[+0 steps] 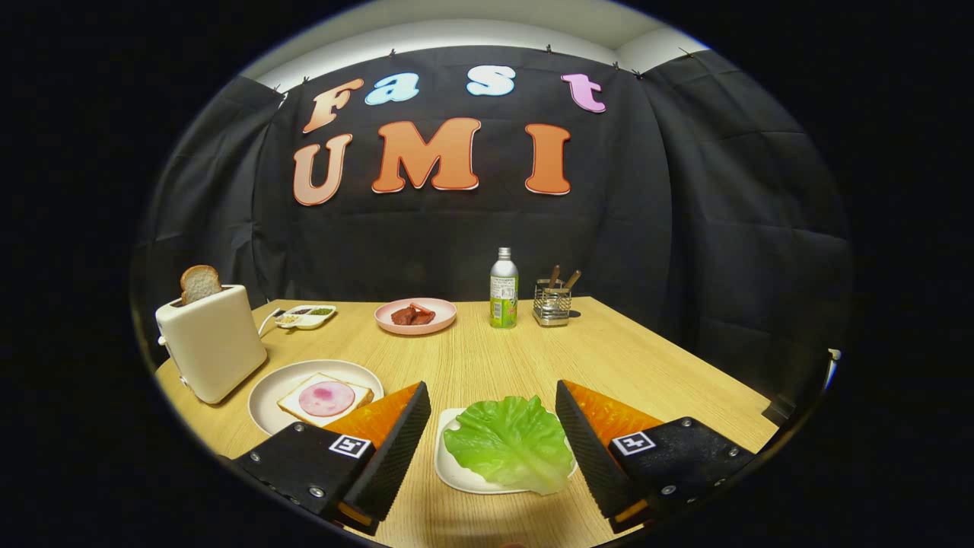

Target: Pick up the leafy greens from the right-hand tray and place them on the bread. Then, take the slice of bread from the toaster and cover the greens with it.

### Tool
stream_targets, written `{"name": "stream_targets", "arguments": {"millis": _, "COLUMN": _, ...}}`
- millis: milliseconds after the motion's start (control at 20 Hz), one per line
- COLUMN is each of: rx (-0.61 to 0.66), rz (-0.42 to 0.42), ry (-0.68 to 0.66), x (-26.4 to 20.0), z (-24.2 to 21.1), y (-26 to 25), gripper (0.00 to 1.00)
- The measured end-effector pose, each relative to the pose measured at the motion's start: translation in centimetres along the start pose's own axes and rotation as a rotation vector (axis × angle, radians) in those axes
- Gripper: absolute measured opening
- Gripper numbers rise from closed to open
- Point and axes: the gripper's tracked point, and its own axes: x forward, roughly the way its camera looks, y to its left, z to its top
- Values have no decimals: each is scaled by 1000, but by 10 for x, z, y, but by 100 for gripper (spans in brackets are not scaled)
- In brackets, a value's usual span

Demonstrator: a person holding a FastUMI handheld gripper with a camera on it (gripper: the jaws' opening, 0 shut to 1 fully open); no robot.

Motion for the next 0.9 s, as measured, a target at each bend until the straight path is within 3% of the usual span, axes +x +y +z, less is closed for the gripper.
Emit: {"name": "stream_targets", "arguments": {"millis": 900, "rx": -47, "rz": -14, "ry": 264, "x": 47, "z": -68, "y": -1, "gripper": 99}}
